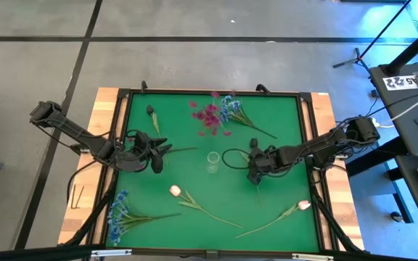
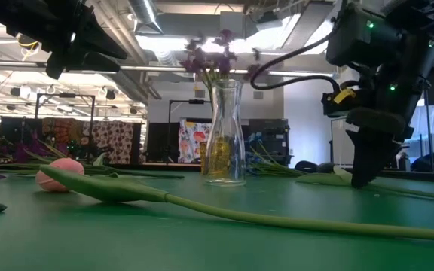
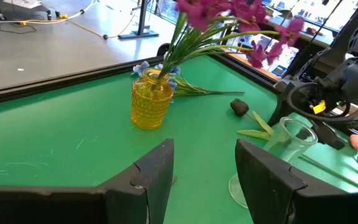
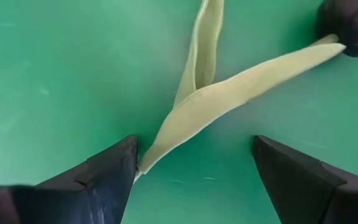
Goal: Sort flowers into vase by color
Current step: Put the bottom flowers into the yellow vase
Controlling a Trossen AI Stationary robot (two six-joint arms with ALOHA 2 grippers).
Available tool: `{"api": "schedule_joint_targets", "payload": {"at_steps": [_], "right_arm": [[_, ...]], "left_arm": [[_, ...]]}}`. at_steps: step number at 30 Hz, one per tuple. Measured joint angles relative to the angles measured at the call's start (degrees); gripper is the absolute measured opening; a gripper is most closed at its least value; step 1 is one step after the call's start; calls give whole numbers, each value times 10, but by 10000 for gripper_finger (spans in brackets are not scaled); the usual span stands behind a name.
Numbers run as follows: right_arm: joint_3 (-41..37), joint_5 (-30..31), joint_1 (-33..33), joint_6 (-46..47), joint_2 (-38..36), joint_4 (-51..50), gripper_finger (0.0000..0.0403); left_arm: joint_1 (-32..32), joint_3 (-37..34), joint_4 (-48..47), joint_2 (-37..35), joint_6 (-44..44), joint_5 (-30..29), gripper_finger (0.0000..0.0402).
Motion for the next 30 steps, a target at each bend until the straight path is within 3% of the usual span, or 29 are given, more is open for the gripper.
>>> {"api": "schedule_joint_targets", "payload": {"at_steps": [11, 30], "right_arm": [[26, 32, 0, -3, 1, -90, 296], [26, 7, 0, -49, 0, -101, 109]], "left_arm": [[0, 0, -1, 0, 0, 0, 166], [0, 0, -1, 0, 0, 0, 166]]}}
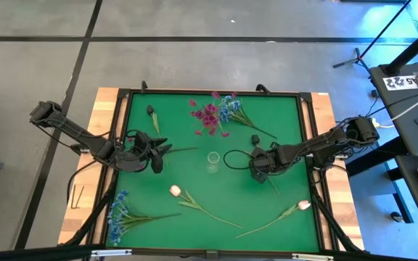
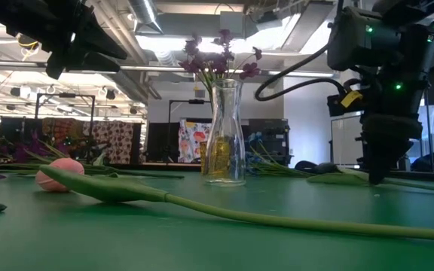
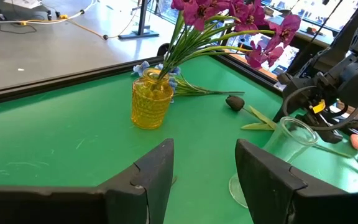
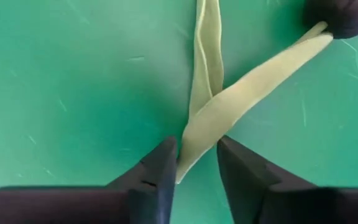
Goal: Sort flowers into vase by color
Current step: Put the bottom flowers into the yellow vase
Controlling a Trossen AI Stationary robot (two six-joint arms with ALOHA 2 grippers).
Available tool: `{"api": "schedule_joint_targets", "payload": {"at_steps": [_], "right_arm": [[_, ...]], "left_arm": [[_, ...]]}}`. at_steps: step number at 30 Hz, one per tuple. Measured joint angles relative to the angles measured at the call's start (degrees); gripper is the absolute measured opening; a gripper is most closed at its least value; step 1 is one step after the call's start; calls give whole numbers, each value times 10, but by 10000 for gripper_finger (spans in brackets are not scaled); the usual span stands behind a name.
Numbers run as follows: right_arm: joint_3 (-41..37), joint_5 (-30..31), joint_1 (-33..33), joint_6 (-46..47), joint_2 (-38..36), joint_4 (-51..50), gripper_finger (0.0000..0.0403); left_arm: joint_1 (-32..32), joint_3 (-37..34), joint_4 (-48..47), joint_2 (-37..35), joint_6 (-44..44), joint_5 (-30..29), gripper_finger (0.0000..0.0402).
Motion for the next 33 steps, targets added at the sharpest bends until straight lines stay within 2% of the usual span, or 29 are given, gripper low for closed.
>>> {"api": "schedule_joint_targets", "payload": {"at_steps": [8, 14, 21, 33], "right_arm": [[0, 0, 0, -16, 0, -4, 42], [0, 0, 0, -17, -4, -5, 7], [0, 0, 1, -19, -57, -4, 11], [0, -8, 1, -68, -238, 33, 10]], "left_arm": [[0, 0, 0, 18, 0, 0, 166], [0, 0, 0, 38, -12, 0, 166], [0, 0, 1, 42, -13, 0, 166], [0, 0, 30, 42, -5, 0, 166]]}}
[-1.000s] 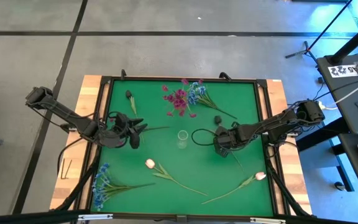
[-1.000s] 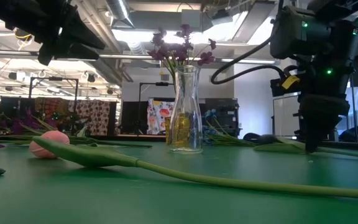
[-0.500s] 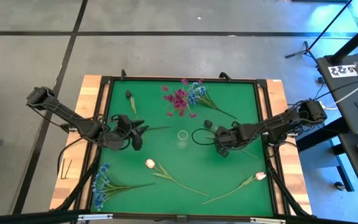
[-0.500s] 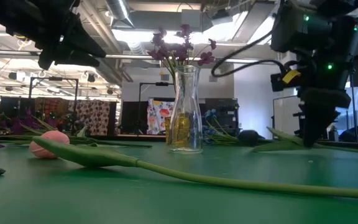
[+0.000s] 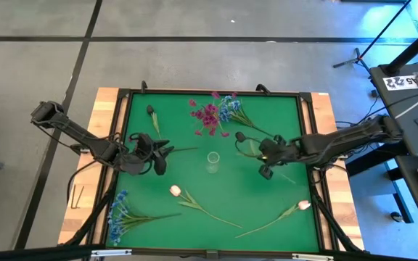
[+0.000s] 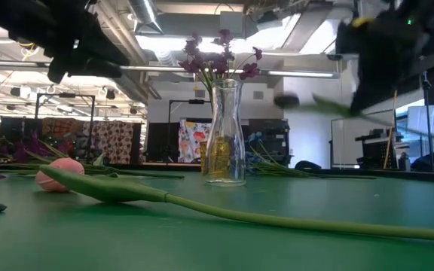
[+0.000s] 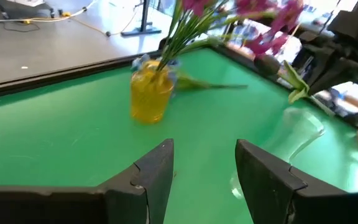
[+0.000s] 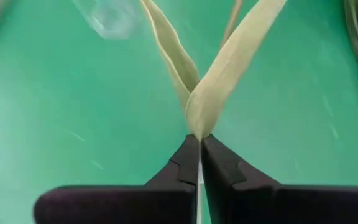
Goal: Sort flowers into vase by color
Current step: Put the bottom flowers into the yellow vase
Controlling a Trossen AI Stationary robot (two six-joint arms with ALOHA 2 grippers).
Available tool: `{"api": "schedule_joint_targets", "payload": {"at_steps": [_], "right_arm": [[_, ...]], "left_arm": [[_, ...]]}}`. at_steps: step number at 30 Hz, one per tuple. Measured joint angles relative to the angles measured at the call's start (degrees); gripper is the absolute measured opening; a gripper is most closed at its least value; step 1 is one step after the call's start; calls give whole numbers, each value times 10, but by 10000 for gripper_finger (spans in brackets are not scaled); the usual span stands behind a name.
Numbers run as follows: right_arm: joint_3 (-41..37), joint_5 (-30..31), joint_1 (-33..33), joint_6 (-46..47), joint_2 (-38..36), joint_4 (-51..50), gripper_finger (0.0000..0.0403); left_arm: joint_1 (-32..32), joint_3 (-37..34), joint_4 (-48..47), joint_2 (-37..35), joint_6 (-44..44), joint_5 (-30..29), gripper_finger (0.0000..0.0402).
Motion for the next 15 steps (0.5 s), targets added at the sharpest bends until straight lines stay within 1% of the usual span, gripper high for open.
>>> {"api": "schedule_joint_targets", "payload": {"at_steps": [3, 9, 11, 15], "right_arm": [[0, -2, 0, -26, -42, 41, 10], [0, -2, 0, -104, -92, 146, 11], [0, -5, 0, -134, -95, 189, 11], [0, -23, 0, -182, -93, 291, 11]], "left_arm": [[0, 0, 62, 0, 53, 3, 166], [0, 0, 212, 0, 190, 46, 166], [0, 0, 259, 0, 234, 74, 166], [0, 0, 352, 0, 311, 152, 166]]}}
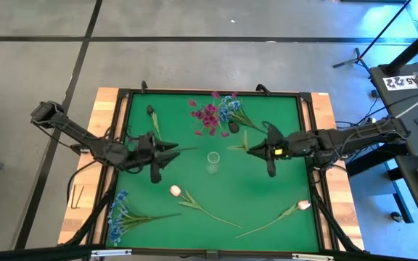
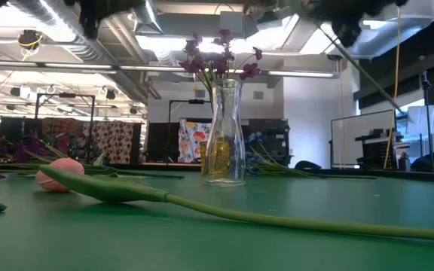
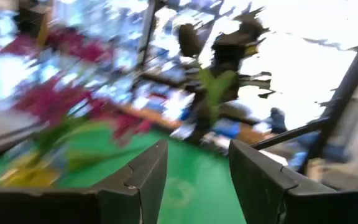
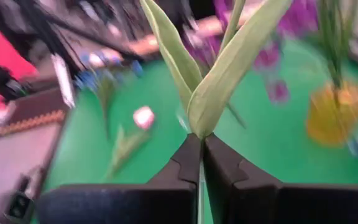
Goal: Sort flowers into vase by color
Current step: Put the bottom flowers into the yellow vase
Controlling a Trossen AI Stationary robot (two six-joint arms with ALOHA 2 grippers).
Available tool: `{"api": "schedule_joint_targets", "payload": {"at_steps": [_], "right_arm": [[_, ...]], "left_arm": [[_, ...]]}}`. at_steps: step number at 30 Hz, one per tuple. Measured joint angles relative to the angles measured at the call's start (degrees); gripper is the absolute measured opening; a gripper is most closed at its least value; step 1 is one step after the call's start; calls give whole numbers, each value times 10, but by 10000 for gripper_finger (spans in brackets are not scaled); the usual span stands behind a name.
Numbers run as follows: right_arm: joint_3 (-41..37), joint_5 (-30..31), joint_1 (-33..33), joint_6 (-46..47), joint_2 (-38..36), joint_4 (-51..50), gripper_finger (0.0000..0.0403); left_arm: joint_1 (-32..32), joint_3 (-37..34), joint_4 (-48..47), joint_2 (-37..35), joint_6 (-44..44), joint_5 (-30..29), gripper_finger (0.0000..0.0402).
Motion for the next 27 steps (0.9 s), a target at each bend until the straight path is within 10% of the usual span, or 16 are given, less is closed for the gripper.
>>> {"api": "schedule_joint_targets", "payload": {"at_steps": [11, 27], "right_arm": [[0, -12, 0, -97, 4, 218, 11], [0, -19, 0, -129, 49, 323, 11]], "left_arm": [[3, 0, 191, 0, 136, 105, 166], [91, 95, 172, 132, 130, 139, 166]]}}
